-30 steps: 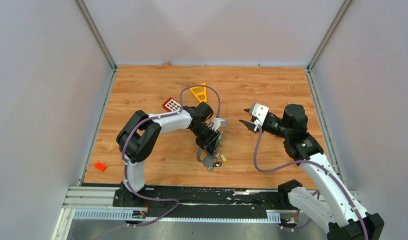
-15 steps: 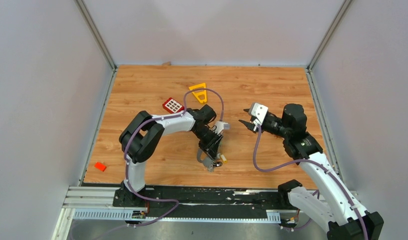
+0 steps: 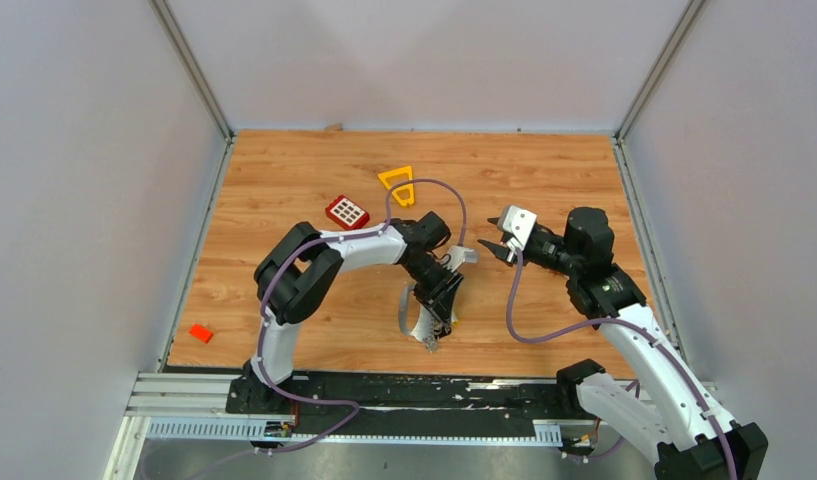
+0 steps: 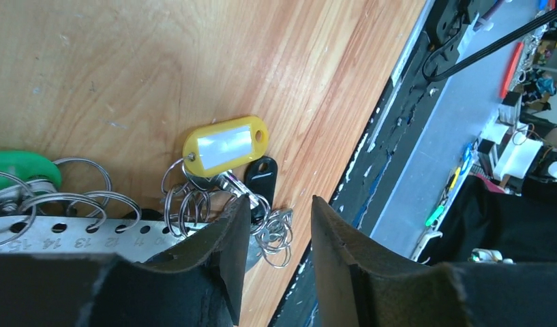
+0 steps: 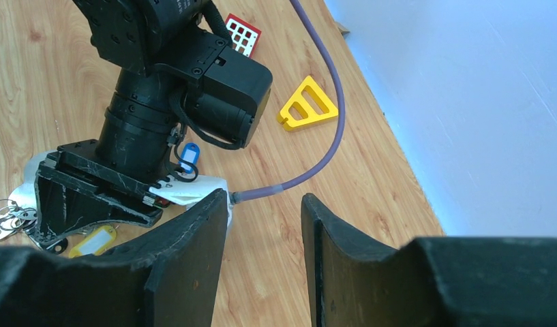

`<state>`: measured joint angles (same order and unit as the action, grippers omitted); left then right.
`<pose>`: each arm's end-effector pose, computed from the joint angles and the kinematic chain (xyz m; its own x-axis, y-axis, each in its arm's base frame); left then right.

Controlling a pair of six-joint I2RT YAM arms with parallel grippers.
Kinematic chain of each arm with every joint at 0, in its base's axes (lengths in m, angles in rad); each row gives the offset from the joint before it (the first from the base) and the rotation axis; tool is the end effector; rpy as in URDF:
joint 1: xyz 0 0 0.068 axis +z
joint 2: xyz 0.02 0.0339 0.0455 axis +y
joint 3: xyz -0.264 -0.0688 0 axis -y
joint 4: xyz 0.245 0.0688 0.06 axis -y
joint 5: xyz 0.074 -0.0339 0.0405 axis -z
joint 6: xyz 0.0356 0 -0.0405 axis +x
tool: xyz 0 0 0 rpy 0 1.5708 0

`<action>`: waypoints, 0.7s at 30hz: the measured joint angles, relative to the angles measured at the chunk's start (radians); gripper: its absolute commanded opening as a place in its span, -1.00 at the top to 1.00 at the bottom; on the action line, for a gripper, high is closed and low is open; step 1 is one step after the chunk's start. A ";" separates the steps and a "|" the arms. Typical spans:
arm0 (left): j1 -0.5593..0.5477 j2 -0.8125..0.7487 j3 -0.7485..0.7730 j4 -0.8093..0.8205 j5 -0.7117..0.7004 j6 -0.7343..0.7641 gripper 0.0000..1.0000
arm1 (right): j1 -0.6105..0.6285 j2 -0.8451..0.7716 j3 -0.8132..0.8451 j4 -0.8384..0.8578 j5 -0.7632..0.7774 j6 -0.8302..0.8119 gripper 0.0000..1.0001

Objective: Put the keys on the keyring

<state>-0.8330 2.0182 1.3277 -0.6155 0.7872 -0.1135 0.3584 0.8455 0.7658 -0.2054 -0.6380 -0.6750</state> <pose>0.2418 -0.3035 0.1461 -0.7183 0.6713 -0.1826 0.5693 0.4163 -0.7089 0.1727 0.0873 0.3225 0.3049 -0.4218 -0.8539 -0.8024 0.3691 -0.4689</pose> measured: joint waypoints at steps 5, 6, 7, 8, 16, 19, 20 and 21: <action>0.000 -0.006 0.016 -0.005 -0.035 0.035 -0.17 | 0.000 -0.004 0.000 0.000 0.000 0.000 0.10; 0.000 -0.014 0.014 -0.010 -0.054 0.050 -0.21 | 0.000 -0.006 0.000 0.000 0.000 0.000 0.10; 0.000 -0.031 0.010 -0.011 -0.076 0.068 -0.24 | 0.000 -0.007 0.000 0.000 0.000 0.000 0.10; 0.000 -0.056 0.000 -0.012 -0.100 0.086 -0.27 | 0.000 -0.010 0.000 0.000 0.000 0.000 0.09; 0.044 -0.373 -0.099 0.038 -0.280 0.195 -0.42 | 0.000 -0.024 0.000 0.003 0.026 0.043 -0.25; 0.103 -0.446 -0.112 0.069 -0.333 0.211 -0.47 | -0.002 -0.023 0.001 0.004 0.056 0.074 -0.45; 0.127 -0.462 -0.117 0.082 -0.351 0.216 -0.50 | -0.004 -0.022 0.003 0.004 0.067 0.085 -0.51; 0.149 -0.476 -0.122 0.092 -0.370 0.218 -0.52 | -0.006 -0.019 0.006 0.004 0.080 0.097 -0.60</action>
<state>-0.6838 1.5417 1.2057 -0.5240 0.4171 0.1047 0.3527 0.8265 0.7723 -0.2016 -0.5583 -0.5781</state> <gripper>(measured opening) 0.731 0.709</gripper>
